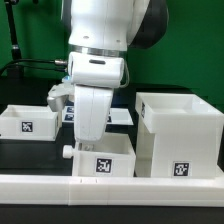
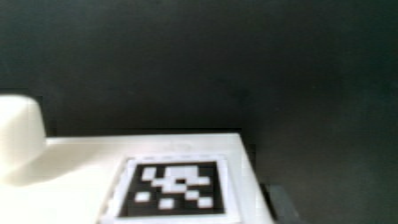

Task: Assemble drawer

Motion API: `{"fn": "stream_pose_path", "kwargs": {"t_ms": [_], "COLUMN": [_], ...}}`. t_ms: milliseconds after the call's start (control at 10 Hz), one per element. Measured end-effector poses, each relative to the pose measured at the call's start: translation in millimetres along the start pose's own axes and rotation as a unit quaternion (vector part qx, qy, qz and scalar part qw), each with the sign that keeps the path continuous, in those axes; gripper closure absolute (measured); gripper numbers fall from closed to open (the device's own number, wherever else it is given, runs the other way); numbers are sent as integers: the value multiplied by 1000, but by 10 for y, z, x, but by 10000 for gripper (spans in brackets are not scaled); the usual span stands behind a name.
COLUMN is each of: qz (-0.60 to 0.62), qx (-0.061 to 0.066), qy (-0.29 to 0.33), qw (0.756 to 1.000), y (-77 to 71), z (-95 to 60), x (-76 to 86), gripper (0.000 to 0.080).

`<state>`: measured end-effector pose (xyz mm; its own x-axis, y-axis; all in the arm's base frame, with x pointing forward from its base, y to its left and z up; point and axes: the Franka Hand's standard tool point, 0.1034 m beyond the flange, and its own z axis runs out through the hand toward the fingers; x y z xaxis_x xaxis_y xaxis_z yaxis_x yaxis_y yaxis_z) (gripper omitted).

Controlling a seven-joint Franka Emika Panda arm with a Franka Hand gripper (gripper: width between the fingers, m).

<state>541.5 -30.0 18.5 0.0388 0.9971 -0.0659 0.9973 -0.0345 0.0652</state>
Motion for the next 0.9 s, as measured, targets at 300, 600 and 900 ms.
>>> {"fn": "stream_pose_path", "kwargs": {"t_ms": [300,600,900], "qz": [-4,-5,2], "qx": [14,22,24], "qy": [-3,-3,-2], "qw": [1000,1000,1000], "y": [13,16,16], "z": [21,19,14], "x": [19,171,228], "gripper": [757,757,757]}}
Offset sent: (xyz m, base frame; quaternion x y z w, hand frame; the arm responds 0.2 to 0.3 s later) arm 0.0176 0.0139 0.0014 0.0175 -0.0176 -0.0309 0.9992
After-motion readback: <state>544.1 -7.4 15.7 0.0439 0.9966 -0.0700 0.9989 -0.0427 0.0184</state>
